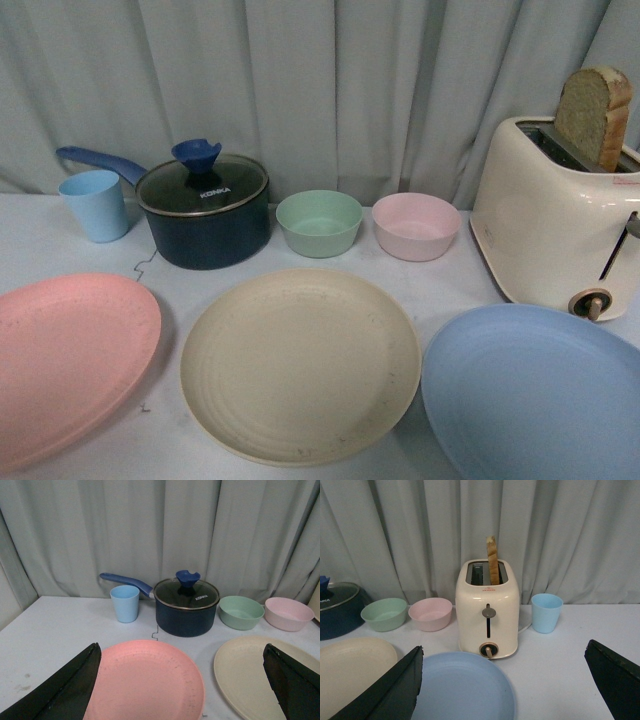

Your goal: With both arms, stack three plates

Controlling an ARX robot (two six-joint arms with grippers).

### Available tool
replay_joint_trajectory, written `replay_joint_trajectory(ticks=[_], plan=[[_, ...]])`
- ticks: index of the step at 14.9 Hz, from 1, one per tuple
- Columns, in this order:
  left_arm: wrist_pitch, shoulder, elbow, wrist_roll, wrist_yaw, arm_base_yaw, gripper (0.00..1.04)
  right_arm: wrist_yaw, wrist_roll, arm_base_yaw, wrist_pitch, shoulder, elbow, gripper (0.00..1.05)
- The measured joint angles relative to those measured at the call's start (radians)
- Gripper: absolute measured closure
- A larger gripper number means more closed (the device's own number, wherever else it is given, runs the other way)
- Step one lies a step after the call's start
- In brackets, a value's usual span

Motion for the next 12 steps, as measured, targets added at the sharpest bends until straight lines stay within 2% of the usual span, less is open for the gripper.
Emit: replay_joint_trajectory(ticks=[12], plan=[[0.0, 0.0, 0.0, 0.0, 0.0, 0.0, 0.07, 0.0, 0.0, 0.0, 0.0, 0.0, 0.0, 0.06]])
